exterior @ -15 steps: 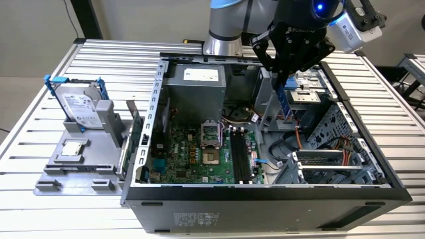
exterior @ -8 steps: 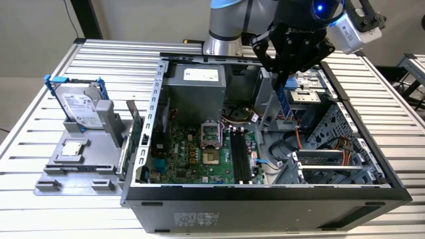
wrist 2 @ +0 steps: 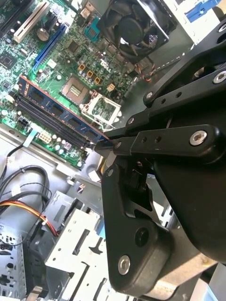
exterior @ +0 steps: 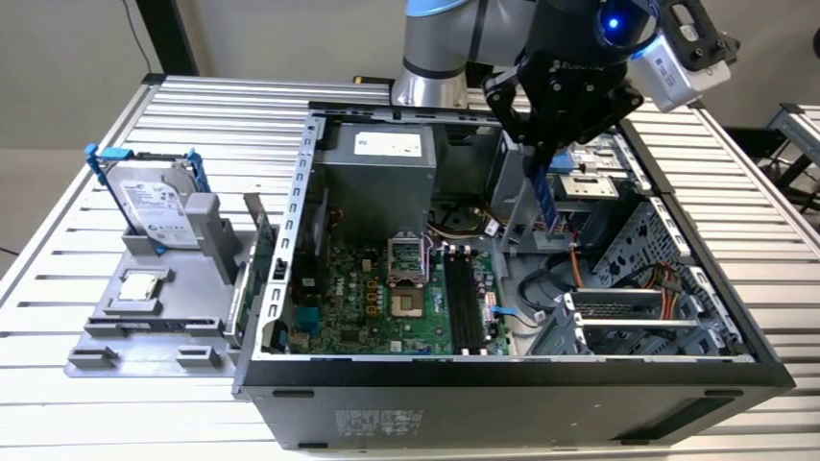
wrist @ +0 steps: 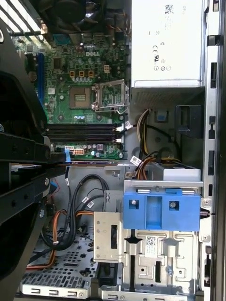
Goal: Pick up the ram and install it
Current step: 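Insert the ram into the slot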
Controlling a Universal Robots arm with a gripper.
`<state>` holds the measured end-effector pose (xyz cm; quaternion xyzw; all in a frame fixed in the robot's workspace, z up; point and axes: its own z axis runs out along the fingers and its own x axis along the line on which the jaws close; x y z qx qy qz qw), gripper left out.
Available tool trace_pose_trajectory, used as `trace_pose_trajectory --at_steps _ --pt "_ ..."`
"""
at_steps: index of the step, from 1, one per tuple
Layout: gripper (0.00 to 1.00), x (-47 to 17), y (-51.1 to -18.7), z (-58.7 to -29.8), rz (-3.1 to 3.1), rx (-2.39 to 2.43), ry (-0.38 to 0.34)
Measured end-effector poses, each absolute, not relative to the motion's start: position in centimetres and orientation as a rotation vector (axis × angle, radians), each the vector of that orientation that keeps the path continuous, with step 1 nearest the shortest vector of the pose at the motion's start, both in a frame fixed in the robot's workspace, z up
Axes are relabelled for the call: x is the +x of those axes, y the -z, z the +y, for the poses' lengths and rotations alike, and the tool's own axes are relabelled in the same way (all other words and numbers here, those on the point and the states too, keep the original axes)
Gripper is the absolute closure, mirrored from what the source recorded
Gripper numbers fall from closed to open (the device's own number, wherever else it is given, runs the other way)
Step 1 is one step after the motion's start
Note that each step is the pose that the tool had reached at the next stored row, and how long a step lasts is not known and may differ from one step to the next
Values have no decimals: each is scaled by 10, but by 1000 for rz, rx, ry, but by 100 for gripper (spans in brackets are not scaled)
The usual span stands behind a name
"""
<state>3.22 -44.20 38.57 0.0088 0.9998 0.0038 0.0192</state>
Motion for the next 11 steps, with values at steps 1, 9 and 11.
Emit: trace_pose_trajectory --at_steps 1,9,11 --pt "100 32 -385 -442 3103 29 -12" --pt "100 32 -382 -442 3103 33 -12" --pt "100 32 -380 -442 3103 33 -12"
